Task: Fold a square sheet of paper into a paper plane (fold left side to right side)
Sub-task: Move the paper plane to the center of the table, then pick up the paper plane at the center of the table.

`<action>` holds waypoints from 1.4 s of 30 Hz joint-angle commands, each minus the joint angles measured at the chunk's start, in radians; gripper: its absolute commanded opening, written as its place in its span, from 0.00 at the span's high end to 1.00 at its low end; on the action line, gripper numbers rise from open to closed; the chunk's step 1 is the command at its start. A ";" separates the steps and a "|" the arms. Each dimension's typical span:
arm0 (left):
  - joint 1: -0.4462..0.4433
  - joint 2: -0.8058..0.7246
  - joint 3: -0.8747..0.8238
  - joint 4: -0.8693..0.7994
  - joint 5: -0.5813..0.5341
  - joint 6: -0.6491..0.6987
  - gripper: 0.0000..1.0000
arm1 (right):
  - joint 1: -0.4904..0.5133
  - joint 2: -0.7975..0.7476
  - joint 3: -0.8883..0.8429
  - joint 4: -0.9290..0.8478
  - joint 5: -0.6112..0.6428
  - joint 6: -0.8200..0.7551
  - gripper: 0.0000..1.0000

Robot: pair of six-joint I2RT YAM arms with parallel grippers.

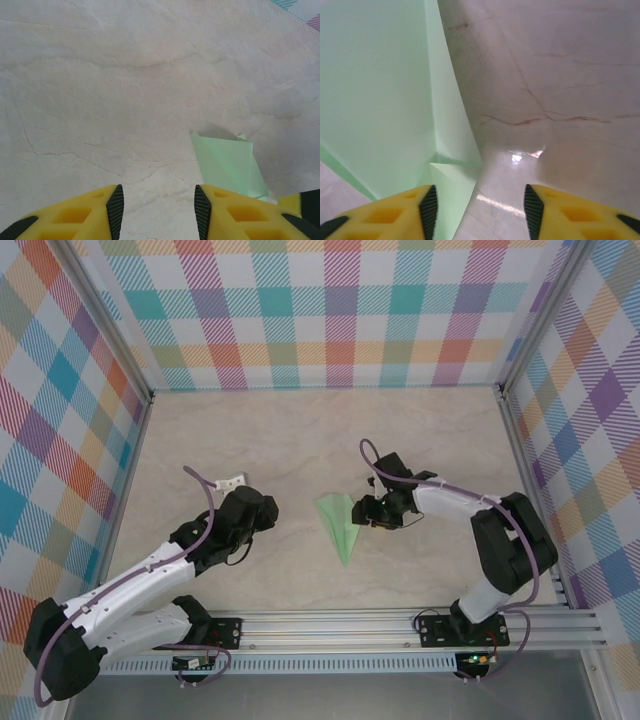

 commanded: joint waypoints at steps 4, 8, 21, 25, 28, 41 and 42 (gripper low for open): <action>0.006 -0.057 -0.019 0.005 -0.002 0.040 0.41 | 0.112 -0.097 0.064 -0.194 0.115 -0.008 0.42; 0.006 -0.077 -0.027 0.005 -0.008 0.044 0.39 | 0.200 -0.037 0.080 -0.171 0.119 0.040 0.46; 0.006 -0.089 -0.042 -0.006 -0.007 0.047 0.38 | 0.252 0.127 0.163 -0.138 0.105 0.052 0.50; 0.006 -0.097 -0.044 -0.012 -0.015 0.045 0.38 | 0.252 0.147 0.185 -0.142 0.115 0.047 0.50; 0.006 -0.098 -0.044 -0.016 -0.017 0.047 0.38 | 0.253 0.162 0.197 -0.149 0.126 0.044 0.50; 0.006 -0.097 -0.048 -0.019 -0.018 0.046 0.38 | 0.266 0.210 0.214 -0.148 0.121 0.040 0.61; 0.006 -0.095 -0.048 -0.019 -0.018 0.046 0.38 | 0.267 0.213 0.218 -0.155 0.125 0.038 0.61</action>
